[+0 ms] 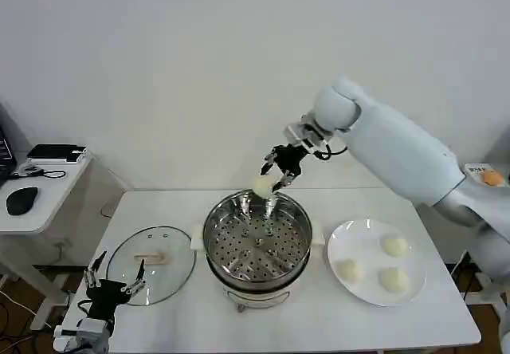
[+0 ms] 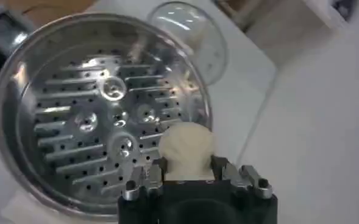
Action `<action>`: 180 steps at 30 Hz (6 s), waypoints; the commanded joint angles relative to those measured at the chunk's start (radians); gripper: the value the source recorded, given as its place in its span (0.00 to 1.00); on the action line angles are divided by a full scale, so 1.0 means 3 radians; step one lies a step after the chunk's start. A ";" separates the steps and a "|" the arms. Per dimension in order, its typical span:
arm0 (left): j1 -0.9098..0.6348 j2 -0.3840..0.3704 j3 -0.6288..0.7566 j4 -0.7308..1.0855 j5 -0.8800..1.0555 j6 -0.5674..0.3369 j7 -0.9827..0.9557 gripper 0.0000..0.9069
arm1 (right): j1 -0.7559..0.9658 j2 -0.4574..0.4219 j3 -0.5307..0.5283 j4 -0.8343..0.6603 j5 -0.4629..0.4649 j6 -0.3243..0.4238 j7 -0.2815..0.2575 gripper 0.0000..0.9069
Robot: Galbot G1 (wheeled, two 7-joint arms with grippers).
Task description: Take steamed baozi put them in steamer then cover it.
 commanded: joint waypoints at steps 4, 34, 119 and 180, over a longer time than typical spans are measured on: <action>0.0029 -0.0018 0.0007 -0.0014 0.0043 0.0012 0.0002 1.00 | 0.0077 0.0129 -0.0197 0.0218 -0.0653 0.0739 -0.0087 0.57; 0.0072 -0.0047 0.0016 -0.0038 0.0045 0.0049 0.0008 1.00 | -0.0405 0.0457 -0.0248 0.0053 -0.1381 0.0864 0.0181 0.58; 0.0038 0.0027 0.0103 0.0057 -0.0121 0.0152 0.0007 1.00 | -0.1143 -0.1643 0.0099 0.0580 0.0073 -0.2037 0.0299 1.00; 0.0041 0.0008 0.0104 0.0178 -0.0083 0.0140 0.0002 1.00 | -0.1807 -0.1328 0.0410 0.0356 -0.0477 -0.1847 0.0390 0.80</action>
